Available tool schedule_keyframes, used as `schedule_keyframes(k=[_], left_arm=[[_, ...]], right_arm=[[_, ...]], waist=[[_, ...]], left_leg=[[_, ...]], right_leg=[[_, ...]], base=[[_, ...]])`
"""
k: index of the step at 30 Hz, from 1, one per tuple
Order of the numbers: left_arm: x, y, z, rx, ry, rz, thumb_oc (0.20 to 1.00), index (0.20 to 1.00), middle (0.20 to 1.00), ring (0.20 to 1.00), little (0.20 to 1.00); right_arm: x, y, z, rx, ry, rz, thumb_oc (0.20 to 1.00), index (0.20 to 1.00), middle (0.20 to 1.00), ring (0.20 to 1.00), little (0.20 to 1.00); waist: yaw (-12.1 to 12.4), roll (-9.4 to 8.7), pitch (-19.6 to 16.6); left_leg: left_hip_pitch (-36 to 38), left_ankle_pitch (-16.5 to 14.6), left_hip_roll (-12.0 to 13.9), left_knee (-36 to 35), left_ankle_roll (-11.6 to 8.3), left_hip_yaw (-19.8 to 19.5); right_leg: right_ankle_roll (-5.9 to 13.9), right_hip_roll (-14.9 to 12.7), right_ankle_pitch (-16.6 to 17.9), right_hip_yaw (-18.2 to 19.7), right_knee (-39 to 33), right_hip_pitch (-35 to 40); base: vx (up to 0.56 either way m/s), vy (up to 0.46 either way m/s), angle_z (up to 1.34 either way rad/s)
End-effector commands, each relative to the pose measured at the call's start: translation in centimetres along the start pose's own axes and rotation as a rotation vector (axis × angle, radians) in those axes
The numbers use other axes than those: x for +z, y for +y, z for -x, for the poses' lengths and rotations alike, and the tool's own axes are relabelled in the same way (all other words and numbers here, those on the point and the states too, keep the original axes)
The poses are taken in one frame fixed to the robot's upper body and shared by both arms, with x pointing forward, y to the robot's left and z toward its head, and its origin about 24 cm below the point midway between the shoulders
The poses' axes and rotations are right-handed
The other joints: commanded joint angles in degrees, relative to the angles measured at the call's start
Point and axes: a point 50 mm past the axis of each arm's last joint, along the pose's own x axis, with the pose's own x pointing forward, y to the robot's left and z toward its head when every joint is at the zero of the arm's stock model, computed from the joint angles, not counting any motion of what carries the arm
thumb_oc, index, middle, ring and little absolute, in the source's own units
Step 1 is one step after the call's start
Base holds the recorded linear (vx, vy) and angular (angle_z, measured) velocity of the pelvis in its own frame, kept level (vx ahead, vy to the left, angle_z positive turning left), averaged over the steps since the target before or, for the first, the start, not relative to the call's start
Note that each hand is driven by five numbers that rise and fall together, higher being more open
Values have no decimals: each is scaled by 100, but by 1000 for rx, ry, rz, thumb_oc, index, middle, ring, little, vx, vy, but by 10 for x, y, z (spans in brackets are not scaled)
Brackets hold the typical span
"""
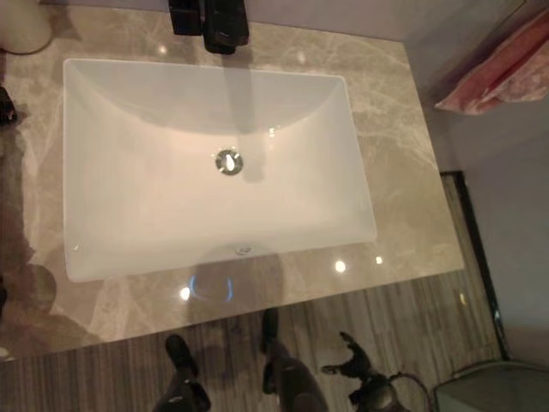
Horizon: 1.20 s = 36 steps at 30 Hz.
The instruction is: Put brush and paste in cup on sink, flatten towel.
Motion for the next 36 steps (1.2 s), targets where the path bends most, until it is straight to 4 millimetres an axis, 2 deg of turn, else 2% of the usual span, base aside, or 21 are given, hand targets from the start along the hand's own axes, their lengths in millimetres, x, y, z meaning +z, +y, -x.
schedule_keyframes(k=[1,4,8,14,27,32,34,36], left_arm=[[5,-13,4,-37,-62,-20,200,200,200,200,200],[7,-24,9,-86,-78,-7,200,200,200,200,200],[4,-27,10,-106,-73,-18,200,200,200,200,200],[8,-37,10,-117,-69,31,200,200,200,200,200],[12,-53,13,-166,-66,52,200,200,200,200,200],[3,-51,12,-114,-21,-3,200,200,200,200,200],[-9,-42,11,-84,-10,-209,200,200,200,200,200],[-17,-39,13,-55,-3,-271,200,200,200,200,200]], right_arm=[[-19,-17,5,-76,76,-34,1000,1000,1000,1000,1000],[-19,-14,4,-61,76,-23,1000,1000,1000,1000,1000],[-4,-13,4,-17,-11,29,1000,1000,1000,1000,1000],[0,-12,4,-4,-35,33,1000,1000,1000,1000,1000],[-18,-14,9,-18,39,32,1000,1000,1000,1000,1000],[-23,-11,10,-17,61,30,1000,1000,1000,1000,1000],[-24,-11,11,-21,56,22,1000,1000,1000,1000,1000],[-25,-10,12,-25,56,22,1000,1000,1000,1000,1000]], waist=[[-50,155,8],[-36,177,22],[-52,198,47],[-103,200,57],[-218,193,-10],[-228,186,-38],[-217,188,-89],[-184,192,-110]], left_leg=[[150,-306,154,36,-199,-389],[121,-296,152,36,-197,-409],[100,-272,159,36,-207,-425],[71,-243,178,36,-220,-388],[129,-219,216,36,-239,-277],[191,-203,259,36,-262,-230],[264,-191,289,36,-282,-222],[321,-187,301,36,-301,-237]], right_leg=[[806,-445,539,272,-6,12],[806,-442,503,283,-6,-16],[803,-444,489,277,-6,-38],[793,-414,509,333,-6,-113],[766,-355,523,477,-6,-181],[750,-330,499,490,-6,-163],[733,-313,458,470,-6,-90],[723,-304,424,441,-6,-12]], base=[[0,0,0],[-10,-6,0],[0,0,0],[-21,-9,0],[-5,-13,-5],[0,-41,-6],[3,-70,-15],[20,-64,-6]])
